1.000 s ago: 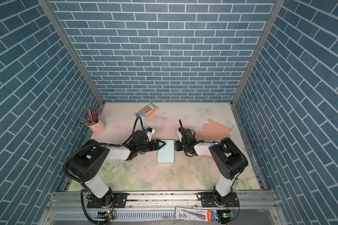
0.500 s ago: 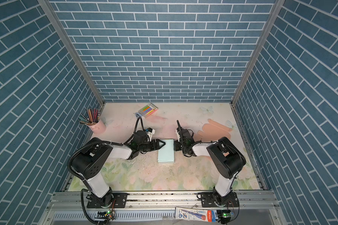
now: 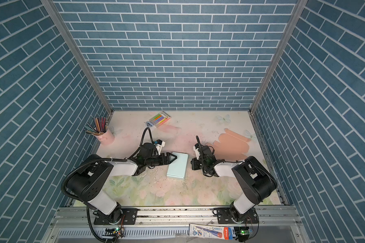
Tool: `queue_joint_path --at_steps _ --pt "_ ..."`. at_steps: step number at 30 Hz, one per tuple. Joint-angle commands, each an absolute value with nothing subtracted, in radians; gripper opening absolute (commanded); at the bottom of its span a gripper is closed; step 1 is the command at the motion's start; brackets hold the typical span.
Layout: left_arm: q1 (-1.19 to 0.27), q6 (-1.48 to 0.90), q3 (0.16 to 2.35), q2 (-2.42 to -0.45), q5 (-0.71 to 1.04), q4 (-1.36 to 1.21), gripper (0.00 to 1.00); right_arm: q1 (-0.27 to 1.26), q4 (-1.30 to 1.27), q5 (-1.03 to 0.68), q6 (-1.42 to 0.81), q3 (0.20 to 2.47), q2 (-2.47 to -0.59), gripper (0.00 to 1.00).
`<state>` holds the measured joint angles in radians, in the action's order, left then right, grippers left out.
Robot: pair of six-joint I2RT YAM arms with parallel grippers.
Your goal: Fold the paper box
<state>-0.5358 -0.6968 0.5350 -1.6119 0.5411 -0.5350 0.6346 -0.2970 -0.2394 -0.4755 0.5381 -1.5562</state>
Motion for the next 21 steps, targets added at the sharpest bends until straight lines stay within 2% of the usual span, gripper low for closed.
queue_joint_path --at_steps 1,10,21 --pt "-0.558 -0.686 0.490 -1.569 0.541 -0.518 0.89 0.640 -0.275 -0.246 -0.514 0.498 -1.498 0.08" --pt "-0.639 -0.728 0.436 -1.495 0.507 -0.504 0.88 0.712 -0.279 -0.228 -0.564 0.447 -1.469 0.08" --pt "-0.705 -0.770 0.443 -1.519 0.486 -0.544 0.85 0.791 -0.299 -0.225 -0.588 0.494 -1.514 0.07"
